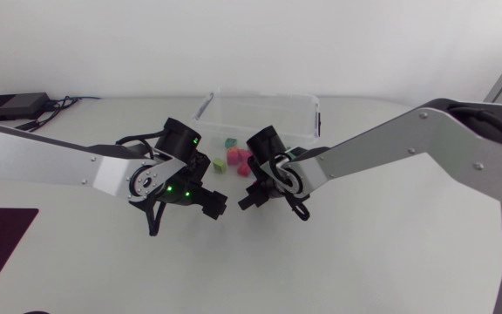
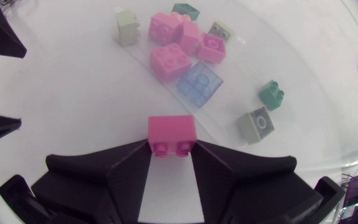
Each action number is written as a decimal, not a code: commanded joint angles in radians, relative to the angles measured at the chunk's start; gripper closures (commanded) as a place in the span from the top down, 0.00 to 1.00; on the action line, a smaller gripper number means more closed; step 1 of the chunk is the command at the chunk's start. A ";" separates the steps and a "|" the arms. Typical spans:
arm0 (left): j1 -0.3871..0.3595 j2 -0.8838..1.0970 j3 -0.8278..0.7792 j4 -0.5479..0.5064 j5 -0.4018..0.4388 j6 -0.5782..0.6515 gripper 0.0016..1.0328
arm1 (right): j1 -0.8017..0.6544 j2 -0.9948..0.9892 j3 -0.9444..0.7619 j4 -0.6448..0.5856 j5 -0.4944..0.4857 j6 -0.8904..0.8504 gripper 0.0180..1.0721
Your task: Pick up the duplo bricks and place them in the container
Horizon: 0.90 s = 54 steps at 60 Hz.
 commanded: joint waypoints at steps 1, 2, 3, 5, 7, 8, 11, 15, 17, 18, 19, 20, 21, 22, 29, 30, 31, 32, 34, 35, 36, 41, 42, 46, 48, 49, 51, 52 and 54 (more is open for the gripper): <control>-0.005 0.005 -0.031 0.006 0.003 0.003 0.93 | 0.002 -0.012 -0.079 -0.008 0.003 -0.014 0.38; -0.005 0.003 -0.032 0.006 0.003 0.003 0.93 | -0.001 -0.016 -0.087 -0.005 0.003 -0.014 0.38; -0.004 0.002 -0.032 0.006 0.003 0.003 0.93 | -0.002 -0.021 -0.094 0.002 0.003 -0.015 0.38; -0.004 -0.003 -0.035 0.006 0.003 0.003 0.93 | -0.007 -0.032 -0.111 0.015 0.003 -0.023 0.38; -0.005 -0.004 -0.037 0.006 0.003 0.003 0.93 | -0.008 -0.045 -0.126 0.022 0.003 -0.026 0.38; -0.004 -0.006 -0.038 0.006 0.003 0.003 0.93 | -0.010 -0.050 -0.133 0.024 0.003 -0.027 0.38; -0.004 -0.009 -0.041 0.006 0.003 0.003 0.93 | -0.013 -0.081 -0.157 0.033 0.003 -0.033 0.38; -0.002 -0.012 -0.044 0.006 0.003 0.003 0.93 | -0.021 -0.136 -0.195 0.050 0.003 -0.035 0.38; -0.001 -0.017 -0.048 0.010 0.003 0.003 0.93 | -0.022 -0.170 -0.225 0.073 0.003 -0.037 0.38; 0.001 -0.018 -0.049 0.013 0.003 0.003 0.93 | -0.024 -0.185 -0.235 0.079 0.003 -0.038 0.38; 0.001 -0.020 -0.051 0.014 0.003 0.005 0.93 | -0.024 -0.203 -0.249 0.087 0.005 -0.038 0.38; 0.001 -0.021 -0.051 0.016 0.003 0.005 0.93 | -0.024 -0.214 -0.257 0.093 0.005 -0.038 0.38; 0.002 -0.024 -0.052 0.017 0.003 0.006 0.93 | -0.024 -0.228 -0.271 0.105 0.005 -0.040 0.38; 0.002 -0.024 -0.052 0.019 0.003 0.006 0.93 | -0.025 -0.242 -0.284 0.117 0.005 -0.041 0.38; 0.007 -0.024 -0.055 0.031 0.003 0.009 0.93 | -0.036 -0.326 -0.401 0.257 -0.014 -0.079 0.38; 0.007 -0.024 -0.055 0.034 0.003 0.009 0.93 | -0.037 -0.332 -0.421 0.289 -0.017 -0.095 0.38; 0.009 -0.021 -0.054 0.034 0.003 0.011 0.93 | -0.037 -0.337 -0.438 0.318 -0.023 -0.106 0.38; 0.009 -0.020 -0.054 0.034 0.003 0.011 0.93 | -0.039 -0.340 -0.452 0.340 -0.037 -0.110 0.38; 0.009 -0.018 -0.052 0.036 0.003 0.011 0.93 | -0.051 -0.354 -0.487 0.387 -0.086 -0.118 0.38; 0.009 -0.018 -0.054 0.039 0.003 0.011 0.93 | -0.057 -0.358 -0.502 0.415 -0.113 -0.122 0.38; 0.007 -0.018 -0.054 0.040 0.003 0.011 0.93 | -0.062 -0.361 -0.516 0.443 -0.139 -0.132 0.38; -0.002 -0.017 -0.054 0.046 0.003 0.008 0.93 | -0.067 -0.364 -0.554 0.526 -0.204 -0.152 0.39; -0.004 -0.017 -0.054 0.046 0.003 0.008 0.93 | -0.067 -0.361 -0.556 0.530 -0.207 -0.152 0.39; -0.008 -0.017 -0.054 0.046 0.003 0.006 0.93 | -0.057 -0.346 -0.553 0.547 -0.222 -0.155 0.39; -0.008 -0.018 -0.054 0.046 0.003 0.006 0.93 | -0.053 -0.349 -0.553 0.567 -0.219 -0.158 0.39; -0.008 -0.018 -0.054 0.046 0.003 0.006 0.93 | -0.050 -0.354 -0.550 0.567 -0.216 -0.158 0.39; -0.007 -0.020 -0.055 0.046 0.003 0.006 0.93 | -0.050 -0.366 -0.544 0.568 -0.210 -0.158 0.39; -0.005 -0.021 -0.057 0.046 0.003 0.006 0.93 | -0.051 -0.378 -0.541 0.568 -0.205 -0.159 0.39; -0.001 -0.024 -0.060 0.046 0.003 0.008 0.93 | -0.051 -0.409 -0.533 0.564 -0.201 -0.158 0.39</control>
